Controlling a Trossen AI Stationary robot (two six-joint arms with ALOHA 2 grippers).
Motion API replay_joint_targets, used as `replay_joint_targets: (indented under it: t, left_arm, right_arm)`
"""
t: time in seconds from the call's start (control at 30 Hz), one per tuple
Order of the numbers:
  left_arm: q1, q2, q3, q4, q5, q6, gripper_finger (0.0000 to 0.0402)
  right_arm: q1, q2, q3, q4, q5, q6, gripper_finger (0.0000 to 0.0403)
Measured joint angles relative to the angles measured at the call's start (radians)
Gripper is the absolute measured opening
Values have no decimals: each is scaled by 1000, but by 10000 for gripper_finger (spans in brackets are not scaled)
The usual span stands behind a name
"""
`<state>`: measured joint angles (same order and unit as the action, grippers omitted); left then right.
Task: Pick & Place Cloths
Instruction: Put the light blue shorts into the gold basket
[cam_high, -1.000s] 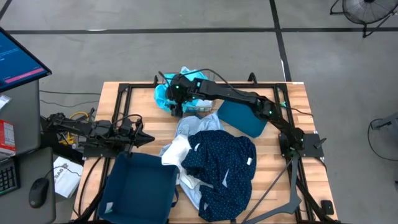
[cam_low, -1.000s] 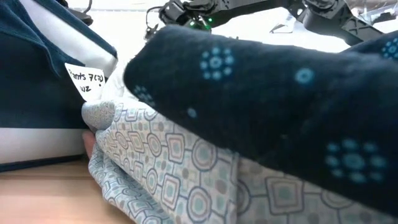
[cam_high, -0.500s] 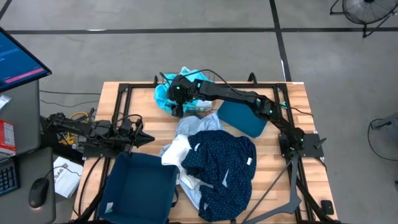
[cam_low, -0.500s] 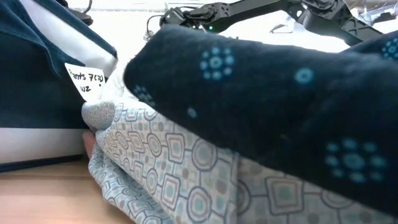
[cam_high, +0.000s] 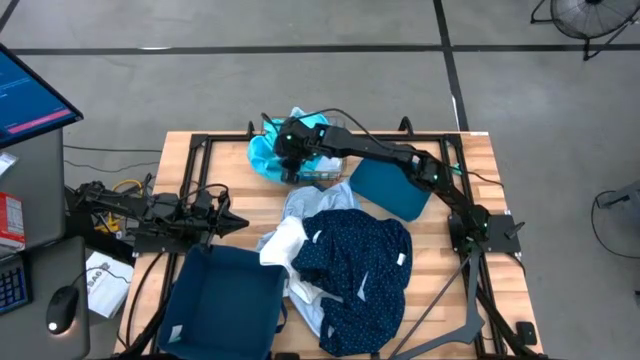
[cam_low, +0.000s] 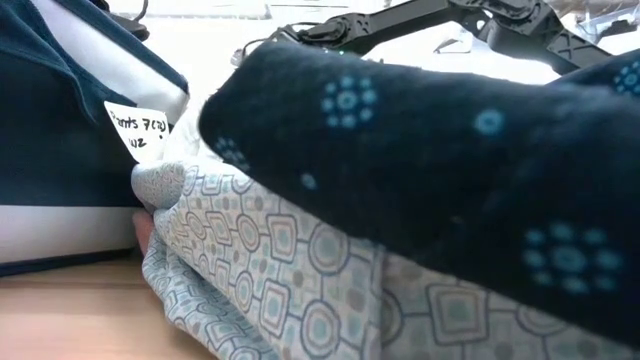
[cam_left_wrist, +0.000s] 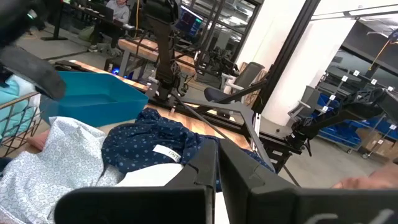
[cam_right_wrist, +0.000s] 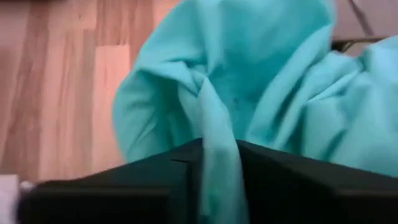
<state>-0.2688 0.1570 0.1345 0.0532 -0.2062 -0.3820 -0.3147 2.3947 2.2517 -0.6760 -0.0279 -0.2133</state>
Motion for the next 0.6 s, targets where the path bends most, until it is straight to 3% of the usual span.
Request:
replay_joint_targets:
  t: [0.1, 0.33, 0.6]
  left_arm:
    - [0, 0, 0, 0, 0, 0, 1]
    - [0, 0, 0, 0, -3, 2, 1]
    - [0, 0, 0, 0, -3, 2, 1]
  right_arm:
    - [4, -5, 0, -10, 1, 30, 14]
    - [-16, -139, 1, 30, 62, 82, 4]
    - [-71, -226, 3, -69, 285, 113, 2]
